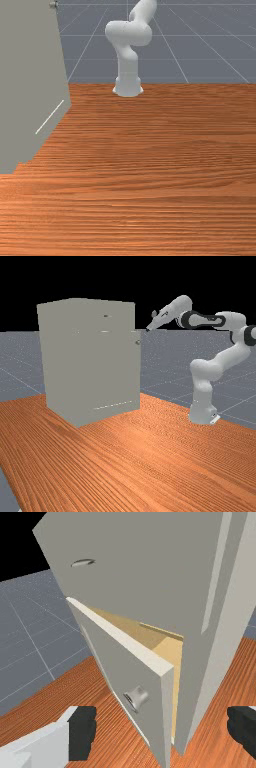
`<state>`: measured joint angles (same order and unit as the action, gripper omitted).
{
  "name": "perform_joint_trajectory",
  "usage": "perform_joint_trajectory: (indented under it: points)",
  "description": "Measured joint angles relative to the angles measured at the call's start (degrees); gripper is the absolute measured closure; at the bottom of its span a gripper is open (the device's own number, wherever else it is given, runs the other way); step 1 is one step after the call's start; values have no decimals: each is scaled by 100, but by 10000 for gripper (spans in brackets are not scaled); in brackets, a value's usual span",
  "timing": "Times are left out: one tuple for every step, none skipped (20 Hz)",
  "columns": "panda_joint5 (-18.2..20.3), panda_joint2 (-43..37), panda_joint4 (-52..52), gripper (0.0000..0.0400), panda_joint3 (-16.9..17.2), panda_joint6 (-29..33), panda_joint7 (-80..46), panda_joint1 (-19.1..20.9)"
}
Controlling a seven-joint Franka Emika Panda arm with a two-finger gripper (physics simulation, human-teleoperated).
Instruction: Open the cabinet door
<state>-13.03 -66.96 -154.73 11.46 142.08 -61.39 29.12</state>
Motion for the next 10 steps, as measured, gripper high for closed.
perform_joint_trajectory:
  points:
    - [-8, 120, -29, 7, 34, 312, -31, -10]
    - [-25, 269, -54, 4, 61, 671, -44, -44]
    - [-47, 451, -58, 3, 82, 961, -48, -74]
    - [-69, 650, -43, 2, 101, 1197, -48, -97]
    - [-87, 829, -28, 1, 111, 1419, -50, -121]
    - [-100, 973, -19, 1, 113, 1594, -54, -144]
    - [-114, 1076, -18, 0, 109, 1705, -57, -154]
    - [-151, 1125, -37, 0, 97, 1787, -46, -135]
    - [-193, 1144, -60, 0, 77, 1843, -32, -111]
    - [-235, 1133, -106, 0, 64, 1884, -23, -94]
